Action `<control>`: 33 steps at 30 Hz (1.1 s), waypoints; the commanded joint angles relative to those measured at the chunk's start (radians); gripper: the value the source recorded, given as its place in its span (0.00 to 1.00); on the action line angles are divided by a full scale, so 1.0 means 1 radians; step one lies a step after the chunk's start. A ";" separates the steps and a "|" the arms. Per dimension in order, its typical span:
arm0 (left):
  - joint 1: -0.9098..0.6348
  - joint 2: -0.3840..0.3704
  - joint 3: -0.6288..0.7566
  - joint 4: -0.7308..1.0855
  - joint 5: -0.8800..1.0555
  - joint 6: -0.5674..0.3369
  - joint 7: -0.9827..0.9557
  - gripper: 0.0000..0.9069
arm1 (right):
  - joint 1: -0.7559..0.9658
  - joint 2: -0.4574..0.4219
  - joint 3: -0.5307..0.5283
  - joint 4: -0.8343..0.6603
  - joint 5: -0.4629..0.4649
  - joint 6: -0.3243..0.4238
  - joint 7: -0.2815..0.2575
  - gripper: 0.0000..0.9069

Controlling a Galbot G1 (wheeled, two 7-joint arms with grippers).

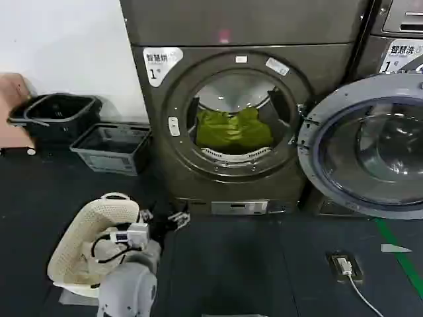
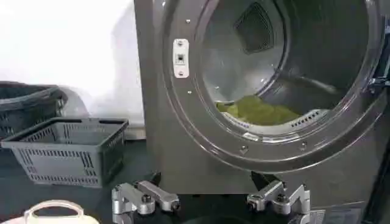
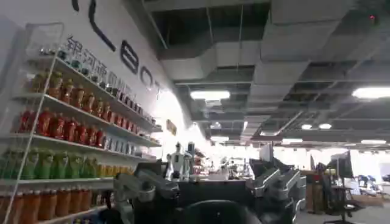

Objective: Grasp the clothes from the dryer.

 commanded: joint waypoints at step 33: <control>0.002 0.005 0.005 -0.001 0.010 0.049 0.009 1.00 | -0.006 -0.003 -0.034 -0.040 0.002 0.079 0.078 1.00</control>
